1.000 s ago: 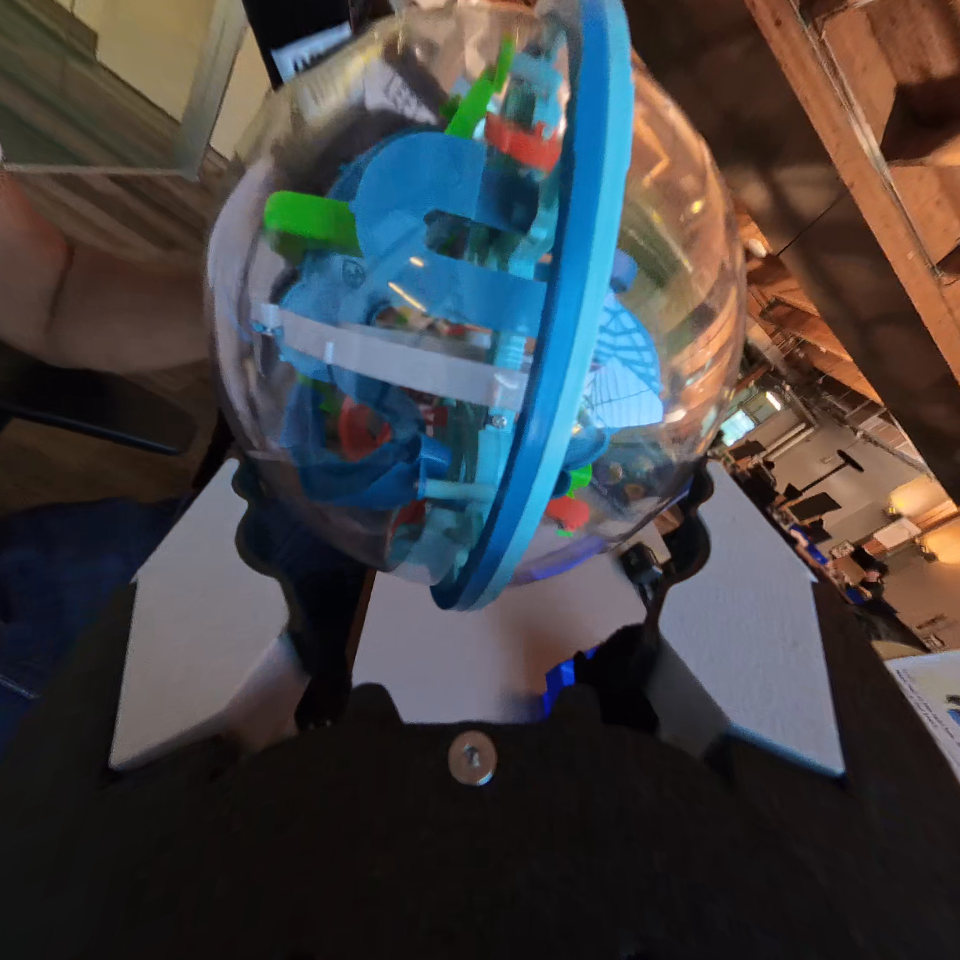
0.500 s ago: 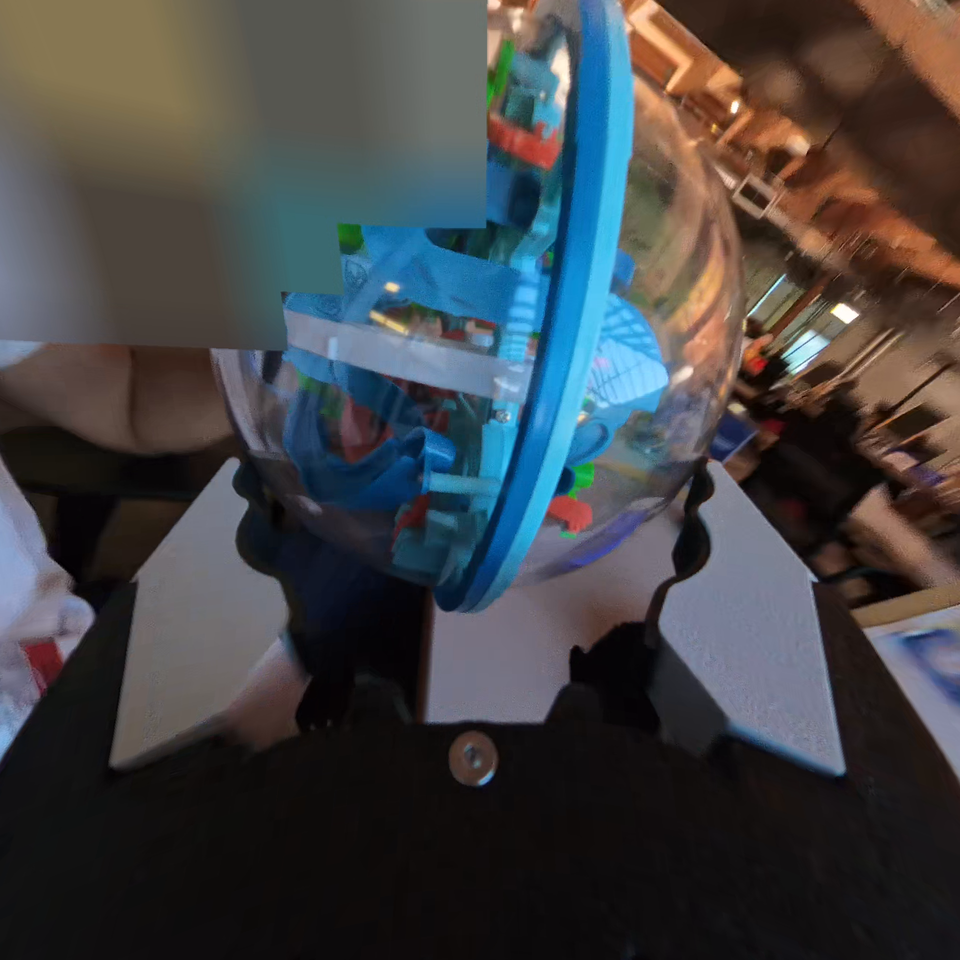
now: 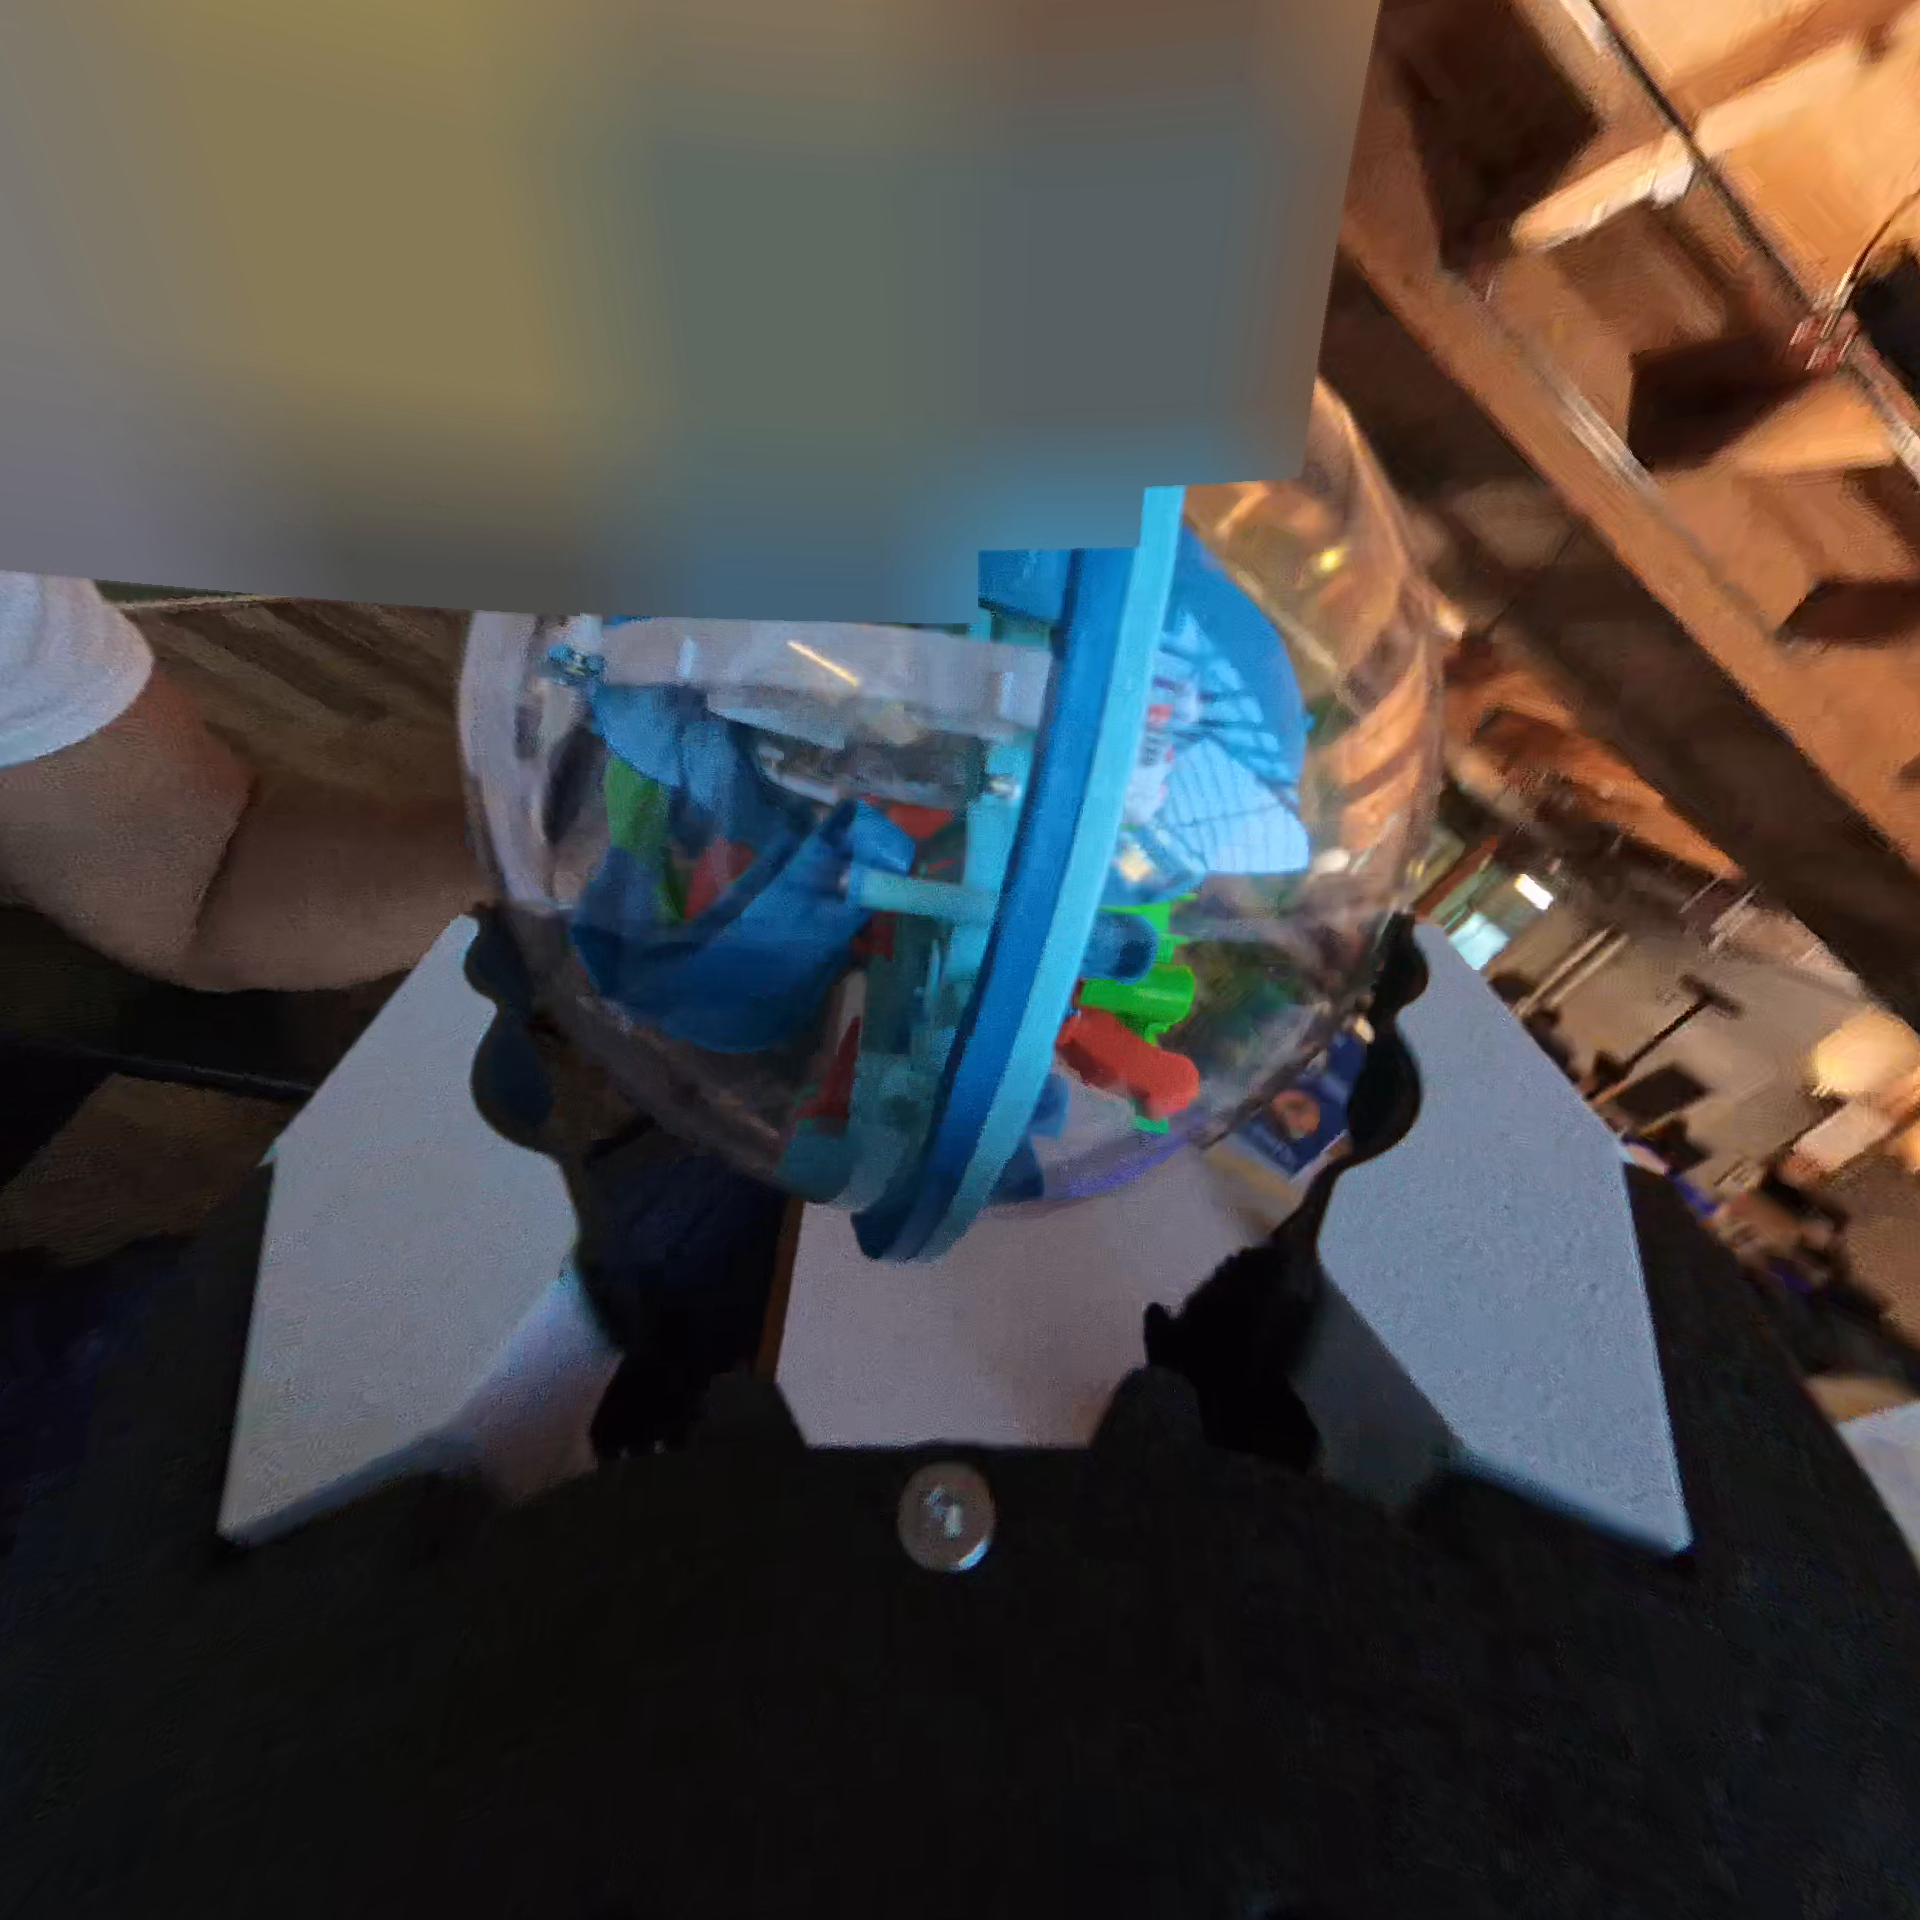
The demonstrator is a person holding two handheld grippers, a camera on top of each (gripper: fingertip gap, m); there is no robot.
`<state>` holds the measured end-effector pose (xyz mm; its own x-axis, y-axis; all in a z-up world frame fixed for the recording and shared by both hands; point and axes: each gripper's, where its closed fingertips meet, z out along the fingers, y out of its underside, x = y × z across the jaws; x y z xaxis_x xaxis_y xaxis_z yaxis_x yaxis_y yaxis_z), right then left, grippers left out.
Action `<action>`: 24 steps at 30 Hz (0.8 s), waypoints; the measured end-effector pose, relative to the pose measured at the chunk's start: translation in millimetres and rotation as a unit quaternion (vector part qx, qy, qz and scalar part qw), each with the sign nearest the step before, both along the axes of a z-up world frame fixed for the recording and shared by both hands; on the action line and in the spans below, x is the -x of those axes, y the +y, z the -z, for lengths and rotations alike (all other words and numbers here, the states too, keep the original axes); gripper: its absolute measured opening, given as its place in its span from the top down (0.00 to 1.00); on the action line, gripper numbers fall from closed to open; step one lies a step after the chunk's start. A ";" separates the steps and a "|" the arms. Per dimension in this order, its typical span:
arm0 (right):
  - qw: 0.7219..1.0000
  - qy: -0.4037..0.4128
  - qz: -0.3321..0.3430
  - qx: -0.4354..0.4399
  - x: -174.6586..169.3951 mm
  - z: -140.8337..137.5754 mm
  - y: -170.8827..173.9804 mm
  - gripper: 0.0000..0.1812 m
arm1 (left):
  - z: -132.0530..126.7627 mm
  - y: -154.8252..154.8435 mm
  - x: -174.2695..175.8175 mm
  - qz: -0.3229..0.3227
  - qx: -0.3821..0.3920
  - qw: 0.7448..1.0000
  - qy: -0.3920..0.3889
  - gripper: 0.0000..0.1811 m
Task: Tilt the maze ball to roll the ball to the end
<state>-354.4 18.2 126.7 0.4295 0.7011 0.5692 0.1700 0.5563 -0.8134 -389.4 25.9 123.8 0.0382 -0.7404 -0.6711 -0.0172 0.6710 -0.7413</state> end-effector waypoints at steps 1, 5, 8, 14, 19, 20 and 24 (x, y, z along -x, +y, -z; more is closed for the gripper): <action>0.999 0.000 0.006 0.046 -1.1 7.8 10.1 0.15 | 2.0 6.5 -0.5 0.001 0.027 1.000 0.007 0.12; 0.995 0.028 -0.010 0.100 0.8 10.0 14.6 0.15 | -2.0 8.2 1.1 0.001 0.074 0.997 0.015 0.12; 0.999 0.004 -0.009 0.035 5.7 7.8 5.7 0.13 | -4.4 -3.5 6.5 0.002 0.000 1.000 -0.003 0.12; 0.997 -0.013 0.016 0.068 2.0 21.7 19.4 0.15 | 6.2 10.4 3.6 0.002 0.017 1.000 0.006 0.12; 0.998 -0.005 -0.004 0.068 4.3 8.7 13.5 0.15 | -9.5 4.0 5.1 0.014 0.025 0.999 -0.021 0.12; 0.991 0.019 -0.002 0.132 -3.9 19.5 36.0 0.14 | 4.3 31.3 -3.4 0.003 0.102 0.995 0.010 0.12; 0.981 0.077 0.006 0.175 -6.5 3.0 28.4 0.15 | 2.0 32.3 -7.3 0.037 0.203 0.978 -0.004 0.12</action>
